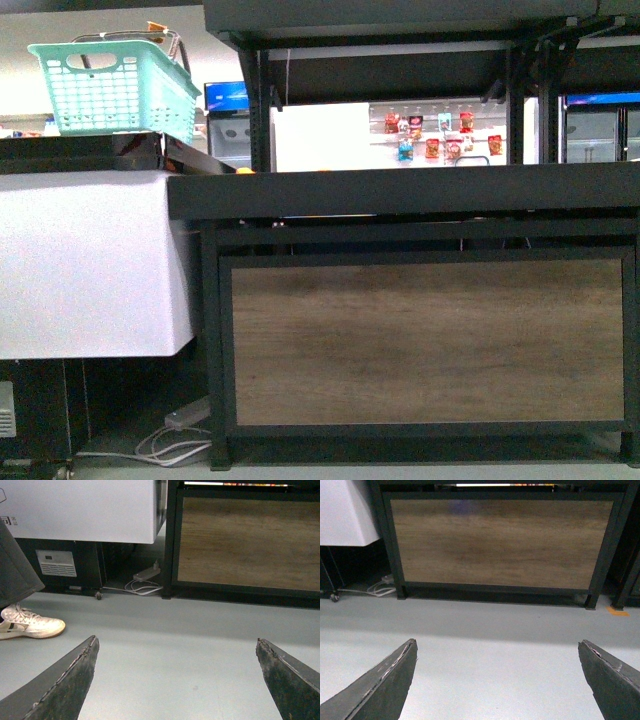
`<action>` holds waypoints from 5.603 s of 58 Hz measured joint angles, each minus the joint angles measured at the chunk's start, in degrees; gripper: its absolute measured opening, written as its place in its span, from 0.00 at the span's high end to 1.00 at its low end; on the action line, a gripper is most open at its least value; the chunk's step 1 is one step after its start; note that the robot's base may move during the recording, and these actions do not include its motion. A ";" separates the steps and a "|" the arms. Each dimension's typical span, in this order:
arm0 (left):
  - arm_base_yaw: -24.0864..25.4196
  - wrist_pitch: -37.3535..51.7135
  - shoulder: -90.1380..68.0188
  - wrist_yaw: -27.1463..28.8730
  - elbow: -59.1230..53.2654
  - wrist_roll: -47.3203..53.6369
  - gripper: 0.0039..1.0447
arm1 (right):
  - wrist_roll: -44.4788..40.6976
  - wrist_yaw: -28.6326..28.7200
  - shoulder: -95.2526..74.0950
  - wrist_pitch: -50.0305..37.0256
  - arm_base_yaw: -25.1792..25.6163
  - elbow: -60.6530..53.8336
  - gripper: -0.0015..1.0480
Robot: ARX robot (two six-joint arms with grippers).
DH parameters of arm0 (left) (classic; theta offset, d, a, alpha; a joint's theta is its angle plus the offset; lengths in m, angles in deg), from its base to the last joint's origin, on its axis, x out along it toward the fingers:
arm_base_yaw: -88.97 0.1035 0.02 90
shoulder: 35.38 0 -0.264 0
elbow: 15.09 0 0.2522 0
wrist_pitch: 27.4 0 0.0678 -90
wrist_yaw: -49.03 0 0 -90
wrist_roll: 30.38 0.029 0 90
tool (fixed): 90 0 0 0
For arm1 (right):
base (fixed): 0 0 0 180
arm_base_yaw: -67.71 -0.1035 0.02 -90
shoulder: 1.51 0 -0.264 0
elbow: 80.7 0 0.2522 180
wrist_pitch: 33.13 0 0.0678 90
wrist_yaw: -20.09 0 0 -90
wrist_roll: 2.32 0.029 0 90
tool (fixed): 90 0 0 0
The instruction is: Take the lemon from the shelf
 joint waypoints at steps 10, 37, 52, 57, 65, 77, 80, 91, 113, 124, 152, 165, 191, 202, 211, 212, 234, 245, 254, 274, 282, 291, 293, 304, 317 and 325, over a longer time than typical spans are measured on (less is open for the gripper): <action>0.00 0.00 0.00 0.00 0.00 0.00 0.07 | 0.00 0.00 0.00 0.00 0.00 0.00 0.07; 0.00 0.00 0.00 0.00 0.00 0.00 0.07 | 0.00 0.00 0.00 0.00 0.00 0.00 0.07; -0.02 0.00 0.00 0.00 0.00 0.00 0.07 | 0.00 0.00 0.00 0.00 0.00 0.00 0.07; -0.02 0.00 0.00 0.00 0.00 0.00 0.07 | 0.00 0.00 0.00 0.00 0.00 0.00 0.07; 0.00 0.00 0.00 0.00 0.00 0.00 0.07 | 0.00 0.00 0.00 0.00 0.00 0.00 0.07; -0.02 0.00 0.00 0.00 0.00 0.00 0.07 | 0.00 0.00 0.00 0.00 0.00 0.00 0.07; 0.00 0.00 0.00 0.00 0.00 0.00 0.07 | 0.00 0.00 0.00 0.00 0.00 0.00 0.07; -0.02 0.00 0.00 0.00 0.00 -0.02 0.07 | 0.00 0.00 0.00 0.00 0.00 0.00 0.07; 0.00 0.00 -0.02 0.00 0.00 0.00 0.07 | 0.00 0.00 0.00 0.00 0.00 0.00 0.07; -0.02 0.00 0.00 0.00 0.00 0.00 0.07 | 0.00 0.00 0.00 0.00 0.00 0.00 0.07; 0.00 0.00 0.00 0.00 0.00 0.00 0.07 | 0.00 0.00 0.00 0.00 0.00 0.00 0.07; 0.00 0.00 0.00 0.02 0.00 -0.02 0.07 | 0.00 0.00 0.00 0.00 0.00 0.00 0.07; 0.00 0.00 -0.02 -0.02 0.00 0.00 0.07 | 0.00 0.00 -0.02 0.00 -0.02 0.00 0.07; 0.00 0.00 -0.02 0.00 0.00 0.00 0.07 | 0.00 0.00 0.00 0.00 -0.02 0.00 0.07; 0.00 0.00 -0.02 0.00 0.00 0.00 0.07 | 0.00 0.00 -0.02 0.00 -0.02 0.00 0.07; 0.00 0.00 -0.02 0.00 0.00 0.00 0.07 | 0.00 0.00 -0.02 0.00 -0.02 0.00 0.07; -0.02 0.00 -0.02 0.02 0.00 0.00 0.07 | 0.00 -0.13 0.00 0.00 -0.02 0.00 0.07; 0.00 0.00 -0.02 -0.09 0.00 0.00 0.07 | 0.00 0.00 0.00 0.00 -0.02 0.00 0.07; 0.00 0.00 -0.02 0.00 0.00 0.00 0.07 | 0.00 0.00 0.02 0.00 -0.02 0.00 0.07; 0.00 0.00 -0.02 0.00 0.00 0.00 0.07 | -0.02 0.00 0.02 0.00 -0.02 0.00 0.07; 0.00 0.00 -0.02 0.00 0.00 0.02 0.07 | 0.00 -0.04 0.02 0.00 -0.02 0.00 0.07; 0.00 0.00 -0.02 0.00 0.00 -0.04 0.07 | -0.02 0.00 0.02 0.00 -0.02 0.00 0.07; 0.00 0.00 -0.02 0.00 0.00 0.02 0.07 | 0.00 -0.02 0.02 0.00 -0.02 0.00 0.07; 0.00 0.00 -0.02 0.00 0.00 0.00 0.07 | -0.02 0.00 0.02 0.00 -0.02 0.00 0.07; 0.00 0.00 0.00 0.00 0.00 0.00 0.07 | -0.02 0.00 0.02 0.00 -0.02 0.00 0.07; 0.00 0.00 0.00 0.00 0.00 0.00 0.07 | -0.02 0.00 0.02 0.00 -0.02 0.00 0.07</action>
